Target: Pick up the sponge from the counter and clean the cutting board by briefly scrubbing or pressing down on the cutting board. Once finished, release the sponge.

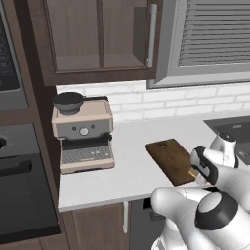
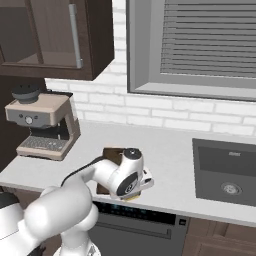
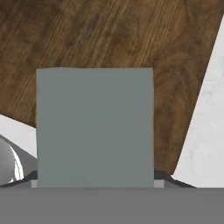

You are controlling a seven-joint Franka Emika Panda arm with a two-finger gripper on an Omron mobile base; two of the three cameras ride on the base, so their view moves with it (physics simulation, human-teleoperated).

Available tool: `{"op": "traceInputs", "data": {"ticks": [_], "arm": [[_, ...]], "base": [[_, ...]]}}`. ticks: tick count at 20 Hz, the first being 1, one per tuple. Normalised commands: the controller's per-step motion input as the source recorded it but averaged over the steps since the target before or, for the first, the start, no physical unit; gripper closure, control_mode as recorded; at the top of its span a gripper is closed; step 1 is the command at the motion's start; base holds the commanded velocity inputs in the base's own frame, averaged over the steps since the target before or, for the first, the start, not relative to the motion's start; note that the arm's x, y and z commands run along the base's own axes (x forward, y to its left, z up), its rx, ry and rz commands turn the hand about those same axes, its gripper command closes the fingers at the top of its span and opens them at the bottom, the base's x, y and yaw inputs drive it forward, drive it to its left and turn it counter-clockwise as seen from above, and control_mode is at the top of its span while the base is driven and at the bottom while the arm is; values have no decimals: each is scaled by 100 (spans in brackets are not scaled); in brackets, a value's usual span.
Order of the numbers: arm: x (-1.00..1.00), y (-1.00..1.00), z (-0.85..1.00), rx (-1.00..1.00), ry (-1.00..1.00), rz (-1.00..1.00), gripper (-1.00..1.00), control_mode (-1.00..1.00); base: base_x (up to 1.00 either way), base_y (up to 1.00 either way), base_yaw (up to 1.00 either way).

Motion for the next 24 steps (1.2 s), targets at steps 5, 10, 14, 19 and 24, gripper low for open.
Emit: {"op": "traceInputs", "data": {"ticks": [5,10,14,19,24], "arm": [[19,-29,0,0,0,-5,100,-100],[10,-16,0,0,0,-5,100,-100],[0,0,0,0,0,0,100,-100],[1,0,0,0,0,0,100,-100],[9,0,0,0,0,-2,100,-100]], "base": [[0,0,0],[0,0,0],[0,0,0],[0,0,0],[0,0,0]]}}
